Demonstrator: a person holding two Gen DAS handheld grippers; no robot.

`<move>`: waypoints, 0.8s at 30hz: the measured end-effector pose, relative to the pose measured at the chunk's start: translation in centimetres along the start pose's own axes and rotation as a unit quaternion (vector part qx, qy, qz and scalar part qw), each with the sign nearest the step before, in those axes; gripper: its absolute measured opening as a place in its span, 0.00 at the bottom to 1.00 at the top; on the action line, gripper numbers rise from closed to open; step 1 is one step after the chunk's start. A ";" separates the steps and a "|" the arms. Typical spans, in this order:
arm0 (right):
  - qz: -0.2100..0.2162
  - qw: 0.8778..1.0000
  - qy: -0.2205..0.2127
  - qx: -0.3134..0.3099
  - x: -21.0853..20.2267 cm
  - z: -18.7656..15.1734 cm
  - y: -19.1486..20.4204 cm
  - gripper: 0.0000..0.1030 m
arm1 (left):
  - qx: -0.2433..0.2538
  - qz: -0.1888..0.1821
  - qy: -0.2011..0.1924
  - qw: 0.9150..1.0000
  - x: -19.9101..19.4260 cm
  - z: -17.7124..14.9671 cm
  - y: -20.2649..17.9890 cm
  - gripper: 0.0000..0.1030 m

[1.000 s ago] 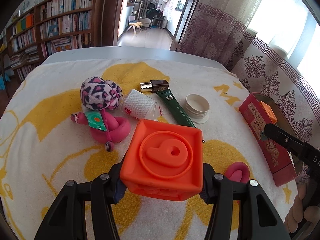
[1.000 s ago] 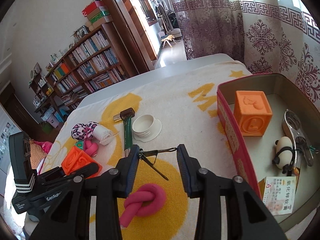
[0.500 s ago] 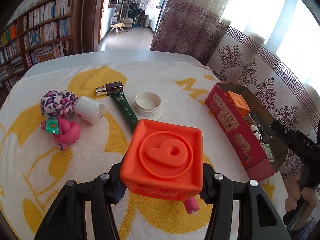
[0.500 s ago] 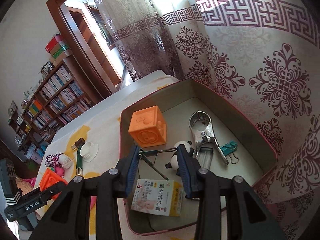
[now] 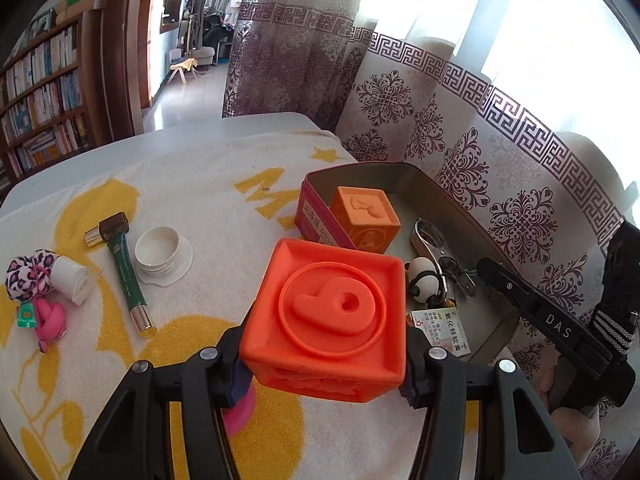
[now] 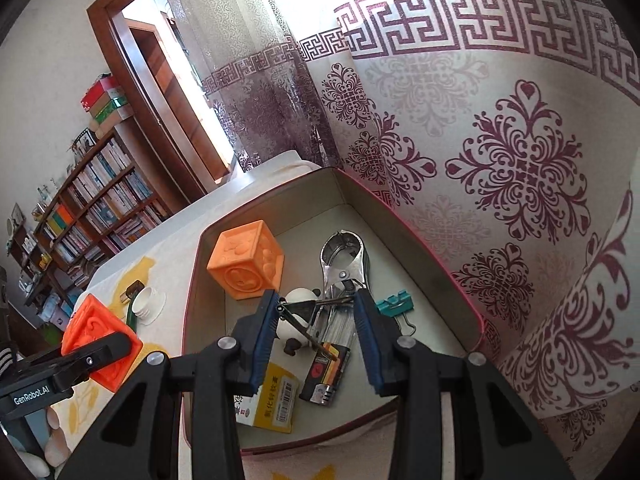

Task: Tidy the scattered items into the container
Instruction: 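Carry the clip into the tin with the right gripper while the left drops the cube inside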

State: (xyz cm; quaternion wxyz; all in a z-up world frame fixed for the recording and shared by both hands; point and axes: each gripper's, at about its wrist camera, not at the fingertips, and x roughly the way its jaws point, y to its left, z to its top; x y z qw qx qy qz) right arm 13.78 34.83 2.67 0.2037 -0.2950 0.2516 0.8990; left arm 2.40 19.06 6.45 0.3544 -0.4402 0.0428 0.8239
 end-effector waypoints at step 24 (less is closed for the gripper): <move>-0.002 1.000 -0.027 0.001 0.0 -0.9 -0.5 0.42 | 0.007 -0.031 -0.004 0.999 2.5 3.2 -3.3 0.57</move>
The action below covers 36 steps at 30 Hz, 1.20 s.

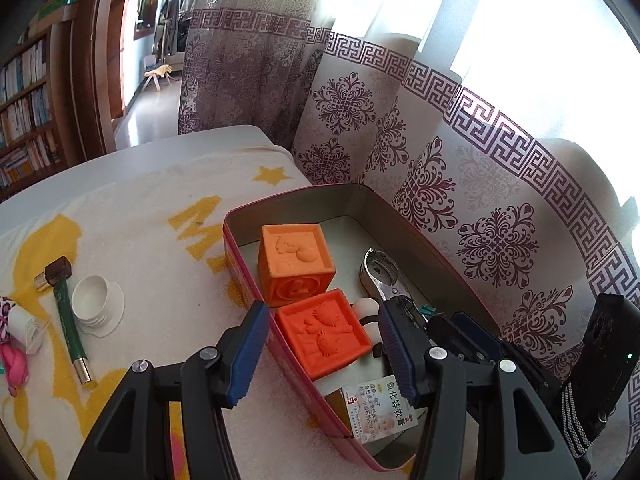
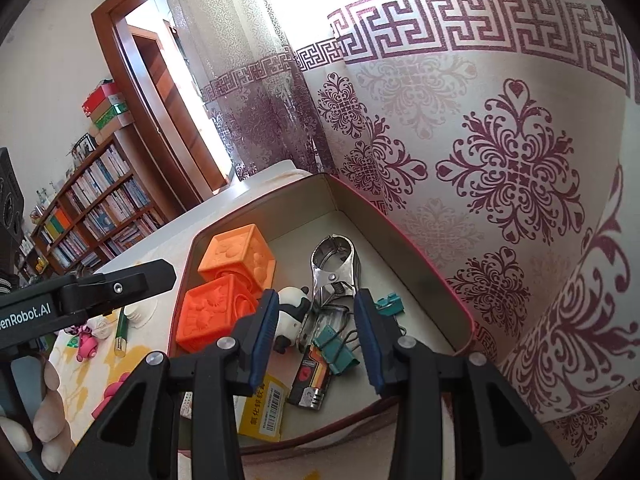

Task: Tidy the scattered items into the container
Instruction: 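Carry the clip into the tin with the right gripper while the left drops the cube inside, then withdraw both grippers from the tin back over the table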

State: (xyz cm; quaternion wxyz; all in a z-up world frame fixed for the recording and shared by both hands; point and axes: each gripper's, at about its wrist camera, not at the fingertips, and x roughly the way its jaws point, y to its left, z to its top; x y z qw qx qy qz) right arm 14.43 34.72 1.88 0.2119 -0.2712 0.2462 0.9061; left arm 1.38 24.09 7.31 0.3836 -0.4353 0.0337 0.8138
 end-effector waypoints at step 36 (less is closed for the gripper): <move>0.009 0.996 -0.016 -0.092 -2.1 -1.2 10.2 0.80 | -0.200 0.112 -0.016 0.973 -8.7 -10.4 21.8 0.74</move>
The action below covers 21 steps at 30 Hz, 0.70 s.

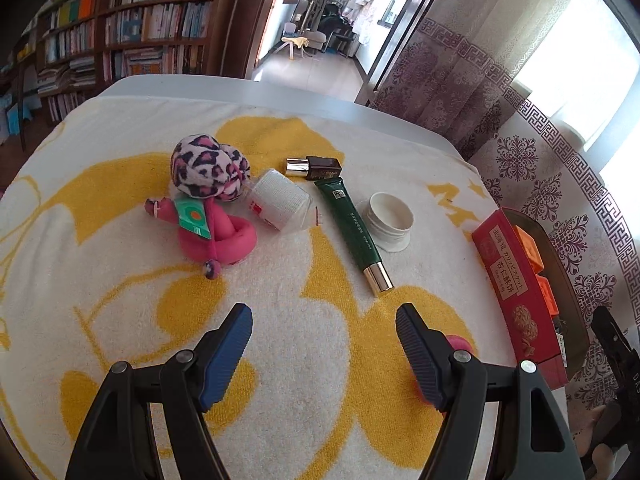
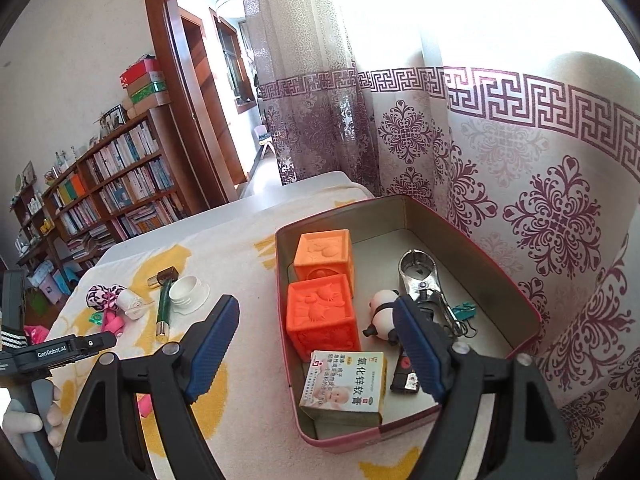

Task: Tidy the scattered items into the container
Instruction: 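Withdraw both grippers from the tin back over the table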

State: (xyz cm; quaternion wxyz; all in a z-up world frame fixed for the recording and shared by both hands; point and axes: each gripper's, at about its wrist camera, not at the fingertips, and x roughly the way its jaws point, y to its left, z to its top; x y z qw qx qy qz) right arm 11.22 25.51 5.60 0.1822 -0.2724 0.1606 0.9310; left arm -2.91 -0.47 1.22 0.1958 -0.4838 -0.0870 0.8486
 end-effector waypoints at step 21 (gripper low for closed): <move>0.092 0.992 0.074 -0.052 6.4 0.2 10.4 0.80 | -0.052 0.038 0.011 0.998 -0.3 0.9 8.2 0.74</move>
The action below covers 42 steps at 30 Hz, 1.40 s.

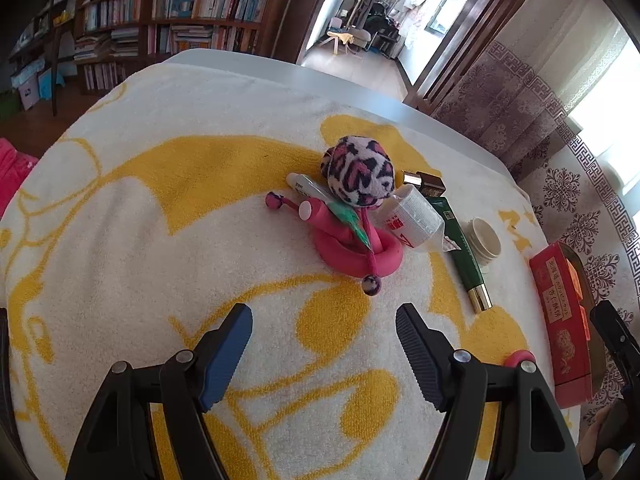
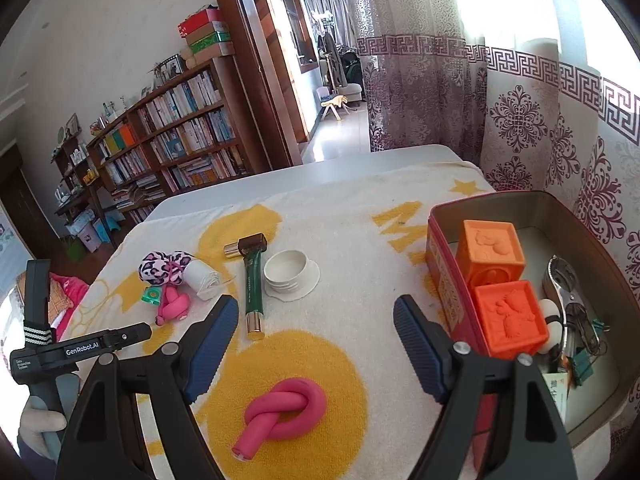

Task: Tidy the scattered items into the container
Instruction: 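Withdraw both grippers from the tin back over the table, then reach the left gripper to the pink knotted rope and grasp it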

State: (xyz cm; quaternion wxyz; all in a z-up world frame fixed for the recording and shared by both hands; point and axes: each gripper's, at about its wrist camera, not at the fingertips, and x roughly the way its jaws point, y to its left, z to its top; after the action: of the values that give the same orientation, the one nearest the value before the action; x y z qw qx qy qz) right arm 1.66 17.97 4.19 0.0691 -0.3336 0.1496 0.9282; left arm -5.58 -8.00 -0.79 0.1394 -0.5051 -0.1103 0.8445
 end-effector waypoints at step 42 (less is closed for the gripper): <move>0.014 1.000 0.028 0.000 3.1 -2.0 0.0 0.80 | 0.084 0.065 -0.028 0.994 1.3 0.5 -2.8 0.60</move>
State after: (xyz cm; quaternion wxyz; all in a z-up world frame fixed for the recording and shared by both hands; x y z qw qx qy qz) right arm 0.43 17.43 0.73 0.0521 -0.3575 0.1558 0.9193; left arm -6.24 -4.95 -0.74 0.1234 -0.4738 -0.0096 0.8719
